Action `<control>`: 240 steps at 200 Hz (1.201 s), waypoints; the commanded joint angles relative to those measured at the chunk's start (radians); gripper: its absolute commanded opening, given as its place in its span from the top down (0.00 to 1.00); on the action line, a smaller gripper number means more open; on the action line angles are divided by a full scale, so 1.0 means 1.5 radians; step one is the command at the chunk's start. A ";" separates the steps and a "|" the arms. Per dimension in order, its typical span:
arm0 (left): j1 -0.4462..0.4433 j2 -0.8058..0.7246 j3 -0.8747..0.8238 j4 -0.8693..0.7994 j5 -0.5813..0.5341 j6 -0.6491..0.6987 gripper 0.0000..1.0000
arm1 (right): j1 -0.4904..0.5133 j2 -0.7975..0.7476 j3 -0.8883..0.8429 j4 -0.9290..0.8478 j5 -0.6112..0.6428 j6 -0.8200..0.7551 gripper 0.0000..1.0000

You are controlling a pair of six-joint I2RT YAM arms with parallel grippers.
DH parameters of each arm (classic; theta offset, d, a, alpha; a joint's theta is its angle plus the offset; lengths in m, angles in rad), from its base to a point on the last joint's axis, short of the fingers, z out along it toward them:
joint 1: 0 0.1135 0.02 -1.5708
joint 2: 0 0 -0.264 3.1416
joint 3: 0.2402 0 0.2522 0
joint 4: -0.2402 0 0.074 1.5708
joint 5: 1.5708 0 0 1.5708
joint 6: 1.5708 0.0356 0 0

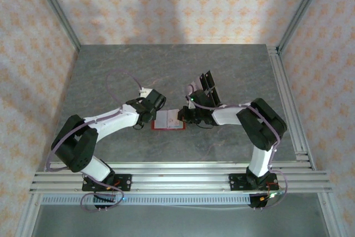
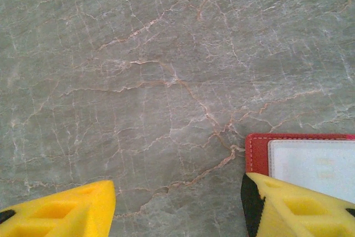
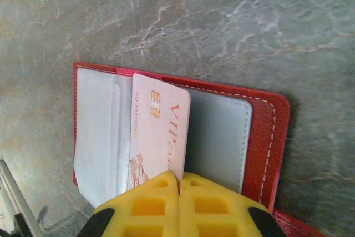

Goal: Put the credit cards into the card holder

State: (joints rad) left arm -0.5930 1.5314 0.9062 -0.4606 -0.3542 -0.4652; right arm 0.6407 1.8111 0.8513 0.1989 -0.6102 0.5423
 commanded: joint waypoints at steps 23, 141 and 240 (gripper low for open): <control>0.000 -0.001 0.000 0.022 0.044 0.033 0.37 | -0.011 -0.018 0.020 -0.081 -0.015 -0.040 1.00; -0.010 0.048 -0.047 0.120 0.094 0.053 0.37 | -0.011 -0.082 0.013 -0.009 -0.052 0.035 1.00; -0.029 0.074 -0.074 0.116 0.066 0.025 0.38 | -0.014 -0.054 -0.005 0.029 -0.044 0.039 1.00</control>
State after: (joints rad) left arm -0.6289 1.6218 0.8165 -0.2722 -0.2157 -0.3996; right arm 0.6273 1.7176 0.8616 0.2005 -0.6960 0.5983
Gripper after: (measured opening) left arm 0.620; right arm 0.040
